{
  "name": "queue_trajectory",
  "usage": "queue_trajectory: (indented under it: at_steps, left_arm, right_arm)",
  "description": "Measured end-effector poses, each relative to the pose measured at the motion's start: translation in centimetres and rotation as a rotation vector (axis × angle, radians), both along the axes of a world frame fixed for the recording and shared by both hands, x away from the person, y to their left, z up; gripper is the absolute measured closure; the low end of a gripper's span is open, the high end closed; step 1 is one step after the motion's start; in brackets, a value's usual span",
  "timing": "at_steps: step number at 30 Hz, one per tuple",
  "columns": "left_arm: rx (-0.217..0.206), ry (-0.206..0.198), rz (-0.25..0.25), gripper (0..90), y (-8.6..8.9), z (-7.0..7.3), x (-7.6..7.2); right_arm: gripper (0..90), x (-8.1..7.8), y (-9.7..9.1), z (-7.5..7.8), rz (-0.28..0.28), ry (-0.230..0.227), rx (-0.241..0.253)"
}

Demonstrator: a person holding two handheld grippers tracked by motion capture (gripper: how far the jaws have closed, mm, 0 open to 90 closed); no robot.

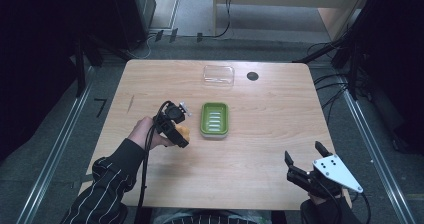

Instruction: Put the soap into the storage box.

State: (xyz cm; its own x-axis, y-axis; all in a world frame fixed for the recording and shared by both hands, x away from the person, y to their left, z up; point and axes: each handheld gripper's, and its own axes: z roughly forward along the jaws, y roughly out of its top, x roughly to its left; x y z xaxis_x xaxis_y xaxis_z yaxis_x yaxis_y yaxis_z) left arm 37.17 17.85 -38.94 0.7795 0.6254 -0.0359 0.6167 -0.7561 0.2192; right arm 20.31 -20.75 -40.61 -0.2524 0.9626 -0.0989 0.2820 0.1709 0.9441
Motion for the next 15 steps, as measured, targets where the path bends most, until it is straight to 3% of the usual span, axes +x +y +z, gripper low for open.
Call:
queue_trajectory:
  at_steps: [15]
  left_arm:
    - [-0.006,0.002,-0.040,25.9,-1.5,0.2,1.6]
  right_arm:
    - [13.0,-0.1,-0.1,0.0,-0.012,0.007,-0.002]
